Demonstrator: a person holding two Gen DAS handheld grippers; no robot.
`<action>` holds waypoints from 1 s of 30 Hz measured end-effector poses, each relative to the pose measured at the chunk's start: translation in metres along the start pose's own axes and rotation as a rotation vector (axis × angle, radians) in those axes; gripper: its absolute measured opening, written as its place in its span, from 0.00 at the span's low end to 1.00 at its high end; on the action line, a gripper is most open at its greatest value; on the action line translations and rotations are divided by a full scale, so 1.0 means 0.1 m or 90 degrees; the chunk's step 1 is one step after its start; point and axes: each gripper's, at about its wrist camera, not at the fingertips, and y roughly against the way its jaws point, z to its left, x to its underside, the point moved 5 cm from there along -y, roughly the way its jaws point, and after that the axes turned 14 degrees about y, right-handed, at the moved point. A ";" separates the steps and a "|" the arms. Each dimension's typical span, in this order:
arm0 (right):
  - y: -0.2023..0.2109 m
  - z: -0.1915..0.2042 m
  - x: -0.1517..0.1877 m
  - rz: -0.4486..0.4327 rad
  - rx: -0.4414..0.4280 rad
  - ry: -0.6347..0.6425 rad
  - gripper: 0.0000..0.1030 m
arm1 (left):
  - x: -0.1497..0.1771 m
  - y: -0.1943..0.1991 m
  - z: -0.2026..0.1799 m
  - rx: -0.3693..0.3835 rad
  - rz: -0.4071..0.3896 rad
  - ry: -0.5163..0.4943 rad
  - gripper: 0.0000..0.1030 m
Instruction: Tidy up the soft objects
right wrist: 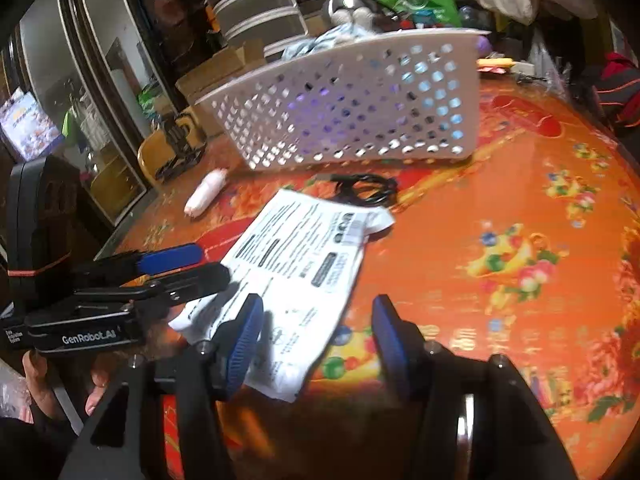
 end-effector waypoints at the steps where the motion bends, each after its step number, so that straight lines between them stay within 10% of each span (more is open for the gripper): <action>1: -0.02 0.03 -0.01 0.003 0.002 0.007 0.51 | -0.02 -0.03 0.00 0.003 0.008 0.004 0.43; 30: -0.12 0.15 -0.14 0.017 0.006 0.059 0.11 | 0.03 -0.15 -0.15 0.108 0.041 0.050 0.30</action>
